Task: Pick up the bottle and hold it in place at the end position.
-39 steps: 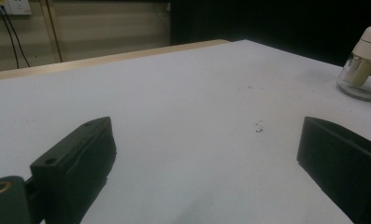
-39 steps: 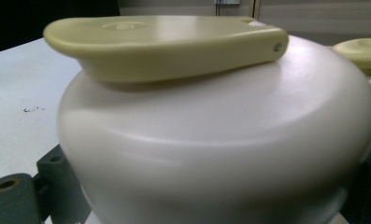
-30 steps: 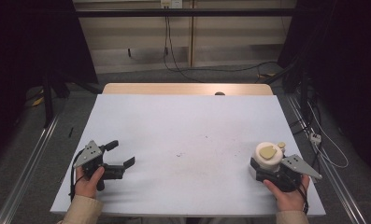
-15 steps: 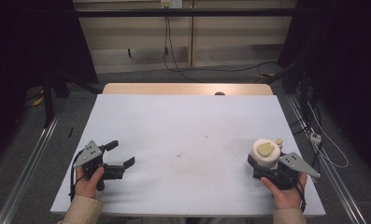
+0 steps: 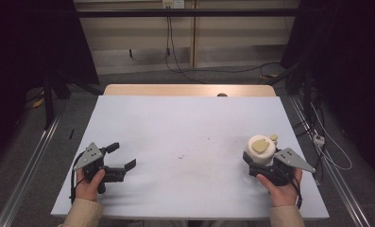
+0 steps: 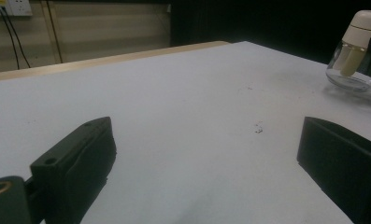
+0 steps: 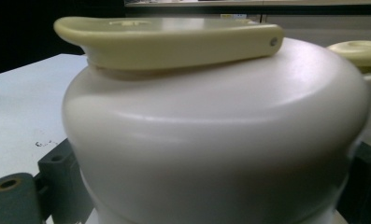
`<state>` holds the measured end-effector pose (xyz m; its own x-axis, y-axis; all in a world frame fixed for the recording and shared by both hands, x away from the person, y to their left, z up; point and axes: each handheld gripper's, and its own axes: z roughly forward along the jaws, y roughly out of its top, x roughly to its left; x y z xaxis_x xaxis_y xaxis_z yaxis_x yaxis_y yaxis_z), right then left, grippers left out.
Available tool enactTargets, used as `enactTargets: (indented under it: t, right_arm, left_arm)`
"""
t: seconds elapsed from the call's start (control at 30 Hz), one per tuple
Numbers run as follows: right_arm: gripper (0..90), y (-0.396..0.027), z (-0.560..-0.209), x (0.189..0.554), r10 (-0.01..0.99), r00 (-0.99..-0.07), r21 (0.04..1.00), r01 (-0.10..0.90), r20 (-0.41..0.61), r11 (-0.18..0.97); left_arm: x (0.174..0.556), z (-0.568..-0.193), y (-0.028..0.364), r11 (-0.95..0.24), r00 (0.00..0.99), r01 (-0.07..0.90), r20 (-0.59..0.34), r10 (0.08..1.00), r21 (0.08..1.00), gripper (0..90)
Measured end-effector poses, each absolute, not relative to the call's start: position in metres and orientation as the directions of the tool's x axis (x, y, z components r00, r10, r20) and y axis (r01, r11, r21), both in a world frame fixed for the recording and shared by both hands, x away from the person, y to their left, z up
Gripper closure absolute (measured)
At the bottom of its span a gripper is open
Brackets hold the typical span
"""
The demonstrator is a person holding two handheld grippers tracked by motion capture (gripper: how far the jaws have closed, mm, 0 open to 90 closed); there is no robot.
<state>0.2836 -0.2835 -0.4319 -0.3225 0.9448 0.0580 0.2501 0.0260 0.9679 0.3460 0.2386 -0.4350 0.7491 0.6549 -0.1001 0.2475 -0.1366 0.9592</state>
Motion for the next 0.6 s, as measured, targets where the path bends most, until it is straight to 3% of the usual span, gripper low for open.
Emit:
enactTargets:
  t: [0.6]
  right_arm:
    - [6.8,-0.260,-0.428,0.299,0.919,-0.386,0.969,0.246,0.076,0.023]
  left_arm:
    - [0.343,-0.434,0.243,-0.132,0.744,0.240,-0.095,0.662,0.962,4.0]
